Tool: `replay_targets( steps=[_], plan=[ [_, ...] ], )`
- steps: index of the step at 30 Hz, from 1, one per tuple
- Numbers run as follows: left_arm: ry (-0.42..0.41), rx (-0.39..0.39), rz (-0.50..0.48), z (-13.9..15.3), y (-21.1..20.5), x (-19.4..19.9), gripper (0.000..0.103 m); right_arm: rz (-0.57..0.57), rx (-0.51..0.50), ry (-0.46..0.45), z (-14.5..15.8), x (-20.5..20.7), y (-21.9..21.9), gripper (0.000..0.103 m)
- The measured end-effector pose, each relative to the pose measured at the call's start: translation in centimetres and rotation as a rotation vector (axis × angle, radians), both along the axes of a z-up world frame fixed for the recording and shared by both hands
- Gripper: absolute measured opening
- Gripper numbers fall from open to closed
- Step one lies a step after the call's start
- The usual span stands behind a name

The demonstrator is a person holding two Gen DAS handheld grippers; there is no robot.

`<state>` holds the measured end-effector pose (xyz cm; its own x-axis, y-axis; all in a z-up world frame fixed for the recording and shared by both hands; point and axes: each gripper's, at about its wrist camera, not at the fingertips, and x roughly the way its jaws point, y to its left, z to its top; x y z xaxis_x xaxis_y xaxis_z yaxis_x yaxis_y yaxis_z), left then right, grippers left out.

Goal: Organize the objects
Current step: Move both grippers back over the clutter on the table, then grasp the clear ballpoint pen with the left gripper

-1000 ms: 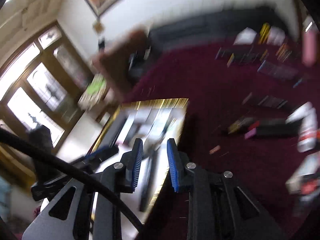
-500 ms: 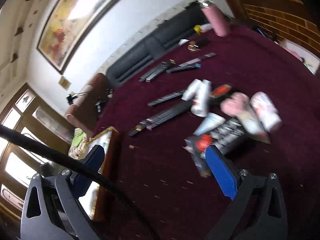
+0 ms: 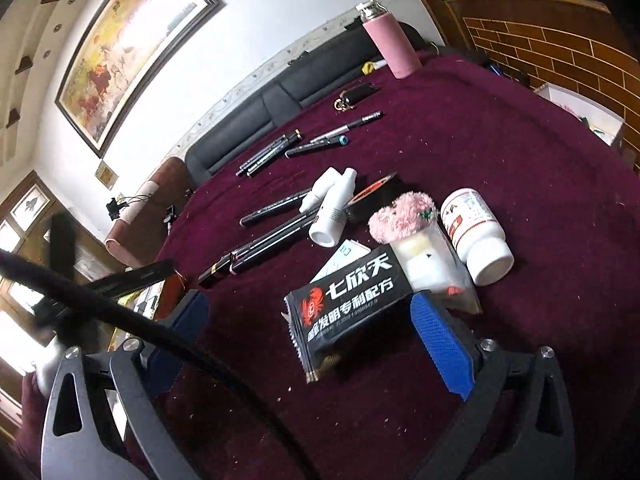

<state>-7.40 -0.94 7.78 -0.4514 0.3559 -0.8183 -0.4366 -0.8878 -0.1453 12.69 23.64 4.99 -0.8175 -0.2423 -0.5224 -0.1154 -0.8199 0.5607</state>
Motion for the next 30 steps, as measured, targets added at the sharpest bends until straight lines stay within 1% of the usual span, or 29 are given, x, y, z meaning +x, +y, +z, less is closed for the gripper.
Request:
replay_targets(
  steps=[2, 3, 6, 7, 9, 11, 14, 16, 17, 19, 20, 21, 22, 23, 24, 25, 27, 30],
  plan=[
    [-0.029, -0.016, -0.009, -1.3, 1.9, -2.4, 0.043, 0.009, -0.004, 0.007, -0.4, -0.1, 0.2, 0.102],
    [-0.048, -0.023, -0.028, -2.0, 2.8, -3.4, 0.043, 0.013, -0.018, 0.006, -0.5, -0.2, 0.3, 0.102],
    [-0.048, -0.074, -0.063, -3.4, 5.8, -5.6, 0.043, 0.04, -0.046, 0.008, -0.8, -0.4, 0.4, 0.102],
    [-0.063, -0.079, -0.072, -3.9, 6.6, -6.1, 0.043, 0.051, -0.049, 0.004, -0.9, -0.4, 0.3, 0.102],
    [-0.129, -0.063, -0.091, -5.2, 7.8, -7.1, 0.043, 0.068, -0.056, 0.004, -1.0, -0.5, 0.1, 0.102],
    [-0.165, -0.043, -0.093, -5.7, 8.3, -7.4, 0.043, 0.072, -0.055, 0.004, -1.1, -0.4, 0.1, 0.102],
    [-0.2, -0.028, -0.119, -5.9, 8.4, -6.3, 0.043, 0.075, -0.069, 0.001, -1.2, -0.4, 0.2, 0.102],
    [-0.253, -0.002, -0.149, -6.0, 8.1, -5.1, 0.043, 0.079, -0.084, -0.004, -1.4, -0.4, 0.3, 0.102],
    [-0.294, 0.019, -0.172, -6.2, 7.9, -4.2, 0.043, 0.079, -0.088, -0.006, -1.4, -0.4, 0.4, 0.102],
    [-0.336, 0.024, -0.217, -6.4, 7.6, -2.3, 0.042, 0.076, -0.093, -0.006, -1.5, -0.3, 0.4, 0.102],
    [-0.32, 0.019, -0.236, -6.1, 7.4, -1.1, 0.043, 0.073, -0.097, -0.007, -1.5, -0.3, 0.5, 0.102],
    [-0.331, 0.024, -0.258, -6.0, 7.1, -0.1, 0.043, 0.07, -0.099, -0.009, -1.5, -0.3, 0.6, 0.102],
    [-0.362, 0.043, -0.269, -6.1, 6.7, 0.7, 0.043, 0.066, -0.104, -0.012, -1.6, -0.3, 0.7, 0.102],
    [-0.37, 0.06, -0.272, -6.0, 6.2, 1.5, 0.043, 0.062, -0.107, -0.015, -1.6, -0.3, 0.7, 0.102],
    [-0.349, 0.053, -0.274, -5.8, 5.8, 2.1, 0.043, 0.059, -0.108, -0.018, -1.7, -0.2, 0.8, 0.102],
    [-0.31, 0.025, -0.273, -5.6, 5.5, 2.7, 0.043, 0.056, -0.109, -0.019, -1.7, -0.2, 0.8, 0.102],
    [-0.215, -0.053, -0.251, -5.4, 5.1, 3.1, 0.043, 0.051, -0.102, -0.021, -1.7, -0.2, 0.8, 0.102],
    [-0.135, -0.139, -0.253, -5.6, 5.0, 3.2, 0.043, 0.05, -0.086, -0.029, -1.7, -0.3, 0.5, 0.102]
  ],
)
